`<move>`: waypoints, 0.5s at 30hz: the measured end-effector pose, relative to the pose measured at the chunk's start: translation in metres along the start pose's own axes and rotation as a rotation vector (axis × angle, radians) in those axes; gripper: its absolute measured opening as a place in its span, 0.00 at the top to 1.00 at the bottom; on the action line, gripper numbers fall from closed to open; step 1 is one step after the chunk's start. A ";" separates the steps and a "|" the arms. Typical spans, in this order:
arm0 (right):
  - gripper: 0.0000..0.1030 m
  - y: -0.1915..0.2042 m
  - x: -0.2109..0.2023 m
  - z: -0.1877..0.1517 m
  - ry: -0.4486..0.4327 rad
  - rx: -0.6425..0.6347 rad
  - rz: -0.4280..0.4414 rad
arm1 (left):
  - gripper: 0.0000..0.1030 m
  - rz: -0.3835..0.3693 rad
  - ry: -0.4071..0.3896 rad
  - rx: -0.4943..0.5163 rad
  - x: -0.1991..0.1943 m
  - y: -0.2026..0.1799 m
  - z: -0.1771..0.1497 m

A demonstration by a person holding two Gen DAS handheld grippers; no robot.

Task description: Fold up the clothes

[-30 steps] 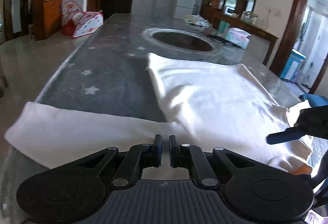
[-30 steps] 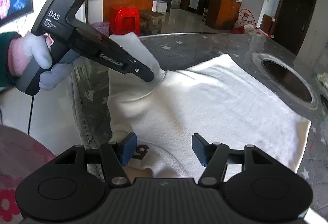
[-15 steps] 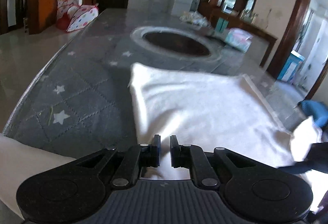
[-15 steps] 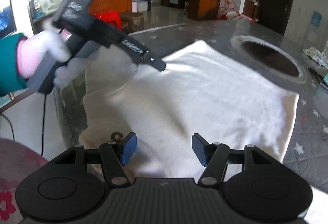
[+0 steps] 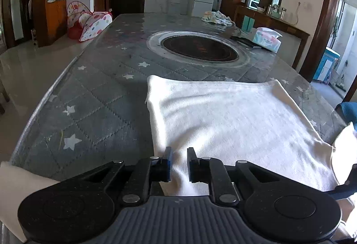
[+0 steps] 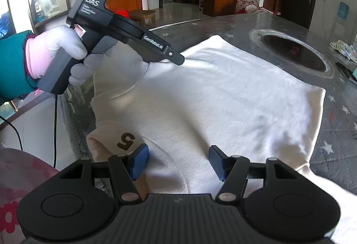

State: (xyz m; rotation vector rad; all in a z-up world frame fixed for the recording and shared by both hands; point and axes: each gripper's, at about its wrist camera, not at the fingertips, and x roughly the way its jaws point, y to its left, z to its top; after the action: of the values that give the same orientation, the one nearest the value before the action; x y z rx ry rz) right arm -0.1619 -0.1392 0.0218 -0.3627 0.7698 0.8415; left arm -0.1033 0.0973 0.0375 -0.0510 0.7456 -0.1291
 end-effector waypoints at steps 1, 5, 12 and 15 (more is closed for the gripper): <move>0.41 0.000 -0.002 0.001 -0.005 -0.002 -0.004 | 0.77 0.009 -0.002 0.008 0.000 -0.002 0.000; 0.41 -0.003 -0.006 0.002 -0.009 0.012 -0.018 | 0.61 0.042 -0.012 0.031 -0.001 -0.007 0.000; 0.40 -0.004 -0.012 -0.004 -0.014 0.035 -0.034 | 0.54 0.062 -0.017 0.053 -0.004 -0.011 -0.003; 0.40 -0.008 -0.015 -0.006 -0.018 0.055 -0.057 | 0.51 0.080 -0.022 0.062 -0.006 -0.014 -0.005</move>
State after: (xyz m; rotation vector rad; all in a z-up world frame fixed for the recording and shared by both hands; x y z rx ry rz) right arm -0.1650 -0.1552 0.0285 -0.3267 0.7610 0.7682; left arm -0.1126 0.0847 0.0391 0.0359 0.7203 -0.0754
